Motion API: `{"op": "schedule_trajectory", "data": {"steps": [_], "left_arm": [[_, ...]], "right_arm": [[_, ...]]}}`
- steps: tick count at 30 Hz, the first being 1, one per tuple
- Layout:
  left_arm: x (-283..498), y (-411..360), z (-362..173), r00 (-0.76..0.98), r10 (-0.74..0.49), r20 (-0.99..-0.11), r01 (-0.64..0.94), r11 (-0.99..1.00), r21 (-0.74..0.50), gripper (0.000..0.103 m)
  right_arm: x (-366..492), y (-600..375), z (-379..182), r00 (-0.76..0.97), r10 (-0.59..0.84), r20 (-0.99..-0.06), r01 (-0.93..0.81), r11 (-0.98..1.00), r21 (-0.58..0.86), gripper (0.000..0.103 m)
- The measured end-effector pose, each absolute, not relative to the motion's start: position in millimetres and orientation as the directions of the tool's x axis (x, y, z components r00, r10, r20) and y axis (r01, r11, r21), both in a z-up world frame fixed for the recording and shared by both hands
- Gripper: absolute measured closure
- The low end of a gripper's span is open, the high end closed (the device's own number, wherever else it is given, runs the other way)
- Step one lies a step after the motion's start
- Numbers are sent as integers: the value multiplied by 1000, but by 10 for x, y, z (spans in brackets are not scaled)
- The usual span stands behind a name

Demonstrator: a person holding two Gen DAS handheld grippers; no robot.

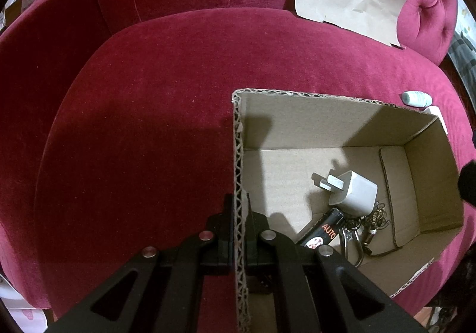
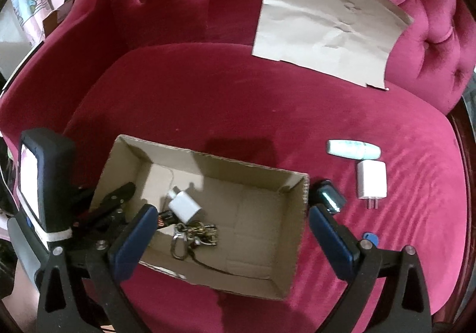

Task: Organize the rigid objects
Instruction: 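Move the open right tool back toward the blue key fob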

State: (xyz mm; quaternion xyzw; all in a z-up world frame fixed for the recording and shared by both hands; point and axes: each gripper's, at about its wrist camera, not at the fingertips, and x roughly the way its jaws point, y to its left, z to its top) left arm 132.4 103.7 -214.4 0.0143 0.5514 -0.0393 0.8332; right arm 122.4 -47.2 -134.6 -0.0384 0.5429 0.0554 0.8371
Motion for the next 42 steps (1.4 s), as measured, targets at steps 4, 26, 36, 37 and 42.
{"op": "schedule_trajectory", "data": {"steps": [4, 26, 36, 37, 42], "left_arm": [[1326, 1039, -2142, 389, -50, -920, 82, 996, -20, 100], [1309, 1048, -2150, 393, -53, -918, 83, 996, -22, 100], [1296, 1057, -2150, 393, -59, -917, 87, 996, -27, 100], [1295, 1057, -2149, 394, -59, -917, 87, 996, -26, 100], [1289, 1042, -2146, 395, -54, -917, 90, 996, -19, 100]], "right_arm": [[1231, -600, -1314, 410, 36, -911, -114, 993, -12, 0], [1105, -1565, -1390, 399, -63, -915, 45, 998, -49, 0], [1042, -2057, -1677, 351, -76, -933, 159, 987, -20, 0], [1039, -2097, -1712, 343, -75, -936, 170, 985, -17, 0], [1016, -2220, -1870, 314, -88, -945, 202, 979, -25, 0]]}}
